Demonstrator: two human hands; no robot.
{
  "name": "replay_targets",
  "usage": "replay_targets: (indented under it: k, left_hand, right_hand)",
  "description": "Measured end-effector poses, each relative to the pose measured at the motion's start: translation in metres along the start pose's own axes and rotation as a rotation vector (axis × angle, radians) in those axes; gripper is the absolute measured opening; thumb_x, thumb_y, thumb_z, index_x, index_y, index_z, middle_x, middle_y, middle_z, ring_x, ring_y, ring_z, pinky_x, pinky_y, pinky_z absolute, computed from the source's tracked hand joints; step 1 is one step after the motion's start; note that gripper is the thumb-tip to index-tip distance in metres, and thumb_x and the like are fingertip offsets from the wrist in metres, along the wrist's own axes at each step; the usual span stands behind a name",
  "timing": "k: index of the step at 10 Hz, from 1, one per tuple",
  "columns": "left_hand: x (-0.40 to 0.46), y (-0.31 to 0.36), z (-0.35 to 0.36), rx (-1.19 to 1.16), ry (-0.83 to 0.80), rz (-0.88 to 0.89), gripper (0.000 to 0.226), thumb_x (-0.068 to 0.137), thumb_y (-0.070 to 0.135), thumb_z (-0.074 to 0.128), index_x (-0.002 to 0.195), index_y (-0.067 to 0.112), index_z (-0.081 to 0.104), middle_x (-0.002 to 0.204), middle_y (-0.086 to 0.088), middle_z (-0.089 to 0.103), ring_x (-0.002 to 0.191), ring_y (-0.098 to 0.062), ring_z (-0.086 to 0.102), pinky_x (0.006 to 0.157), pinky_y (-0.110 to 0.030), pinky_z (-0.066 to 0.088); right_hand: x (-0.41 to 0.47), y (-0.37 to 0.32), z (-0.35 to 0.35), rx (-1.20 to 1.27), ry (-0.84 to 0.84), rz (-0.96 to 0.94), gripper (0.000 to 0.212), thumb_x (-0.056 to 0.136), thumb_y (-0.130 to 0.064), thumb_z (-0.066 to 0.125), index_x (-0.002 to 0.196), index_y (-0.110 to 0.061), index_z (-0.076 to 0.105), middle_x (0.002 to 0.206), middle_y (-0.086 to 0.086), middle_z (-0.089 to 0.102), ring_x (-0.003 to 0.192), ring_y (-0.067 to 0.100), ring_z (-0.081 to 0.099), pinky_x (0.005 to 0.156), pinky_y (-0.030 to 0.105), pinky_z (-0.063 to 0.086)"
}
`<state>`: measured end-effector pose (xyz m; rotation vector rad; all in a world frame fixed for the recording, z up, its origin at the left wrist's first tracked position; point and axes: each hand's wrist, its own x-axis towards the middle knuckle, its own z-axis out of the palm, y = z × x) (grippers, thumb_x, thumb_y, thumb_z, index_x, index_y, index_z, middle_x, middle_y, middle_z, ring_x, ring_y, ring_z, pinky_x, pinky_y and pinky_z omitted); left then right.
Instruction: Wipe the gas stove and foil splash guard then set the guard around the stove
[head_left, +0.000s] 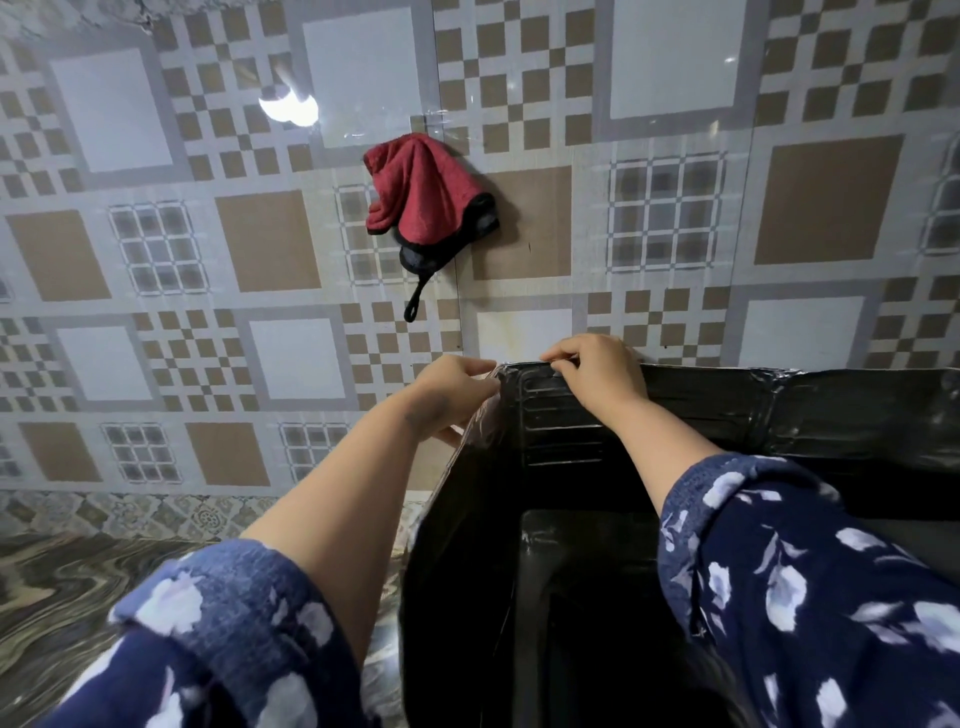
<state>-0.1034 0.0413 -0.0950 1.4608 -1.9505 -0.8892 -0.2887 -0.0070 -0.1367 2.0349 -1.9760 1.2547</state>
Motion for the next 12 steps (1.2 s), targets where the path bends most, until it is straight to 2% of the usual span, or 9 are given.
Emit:
replay_targets:
  k: [1,3,5,7,8,9,10,11,12]
  left_hand:
    - [-0.004,0.0,-0.003,0.034,0.015,0.01,0.045,0.095,0.024,0.05,0.14,0.026,0.043,0.077,0.005,0.056,0.061,-0.008,0.056,0.033,-0.014,0.045]
    - [-0.004,-0.002,-0.004,0.034,0.006,0.01,0.047,0.095,0.025,0.051,0.14,0.027,0.042,0.073,0.006,0.057,0.053,-0.007,0.058,0.035,-0.016,0.045]
    - [-0.006,0.001,-0.011,0.06,-0.037,-0.014,0.057,0.093,0.027,0.055,0.145,0.025,0.032,0.079,0.006,0.056,0.061,-0.011,0.062,0.043,-0.022,0.052]
    - [-0.008,0.004,-0.017,0.15,-0.014,-0.022,0.058,0.092,0.031,0.056,0.145,0.024,0.032,0.106,-0.002,0.053,0.067,-0.009,0.055,0.044,-0.023,0.052]
    - [-0.007,0.002,-0.016,0.135,-0.018,-0.029,0.058,0.092,0.028,0.058,0.144,0.023,0.034,0.087,0.003,0.054,0.062,-0.009,0.059,0.039,-0.021,0.053]
    - [-0.005,0.001,-0.017,0.114,-0.004,-0.028,0.059,0.09,0.026,0.06,0.144,0.024,0.035,0.078,0.004,0.056,0.059,-0.009,0.062,0.039,-0.023,0.054]
    - [-0.004,-0.001,-0.015,0.126,-0.008,-0.025,0.057,0.091,0.025,0.06,0.143,0.024,0.036,0.089,0.001,0.061,0.061,-0.009,0.061,0.037,-0.02,0.051]
    - [-0.003,-0.001,-0.015,0.191,0.002,-0.003,0.056,0.091,0.027,0.058,0.143,0.022,0.037,0.132,-0.008,0.055,0.089,-0.018,0.064,0.054,-0.023,0.055]
    - [-0.012,0.003,-0.017,0.297,0.061,0.062,0.054,0.091,0.029,0.057,0.141,0.02,0.04,0.143,-0.008,0.048,0.122,-0.027,0.052,0.092,-0.036,0.048]
  right_hand:
    - [-0.003,-0.005,-0.004,-0.03,-0.003,0.014,0.02,0.092,-0.019,0.058,0.1,-0.029,0.074,0.111,-0.004,0.071,0.105,0.02,0.061,0.09,0.032,0.046]
    - [-0.005,-0.011,-0.009,-0.07,-0.023,0.022,0.021,0.094,-0.021,0.056,0.104,-0.027,0.073,0.113,-0.001,0.071,0.106,0.022,0.061,0.093,0.039,0.048]
    - [-0.005,-0.009,-0.006,-0.057,-0.021,0.018,0.022,0.092,-0.023,0.059,0.111,-0.03,0.069,0.113,-0.002,0.07,0.107,0.022,0.059,0.097,0.041,0.045]
    - [-0.006,-0.014,-0.001,-0.09,-0.011,-0.009,0.024,0.091,-0.025,0.061,0.113,-0.032,0.068,0.113,-0.001,0.07,0.111,0.022,0.055,0.097,0.041,0.042]
    - [-0.006,-0.017,-0.002,-0.08,-0.031,-0.01,0.023,0.092,-0.024,0.06,0.112,-0.032,0.068,0.111,-0.003,0.07,0.109,0.021,0.057,0.098,0.044,0.042]
    - [-0.004,-0.018,-0.003,-0.07,-0.021,-0.012,0.024,0.092,-0.023,0.059,0.113,-0.031,0.067,0.109,-0.005,0.07,0.108,0.02,0.056,0.098,0.042,0.041]
    - [-0.005,-0.02,-0.005,-0.08,-0.018,-0.019,0.023,0.092,-0.024,0.059,0.113,-0.031,0.067,0.111,-0.003,0.069,0.111,0.021,0.054,0.099,0.041,0.038]
    - [-0.01,-0.023,-0.009,-0.13,-0.01,-0.055,0.023,0.091,-0.024,0.06,0.112,-0.03,0.068,0.118,-0.001,0.065,0.118,0.024,0.048,0.1,0.042,0.035]
    - [-0.016,-0.025,-0.019,-0.189,0.0,-0.083,0.023,0.09,-0.024,0.062,0.111,-0.031,0.068,0.122,-0.002,0.062,0.12,0.022,0.043,0.1,0.041,0.036]
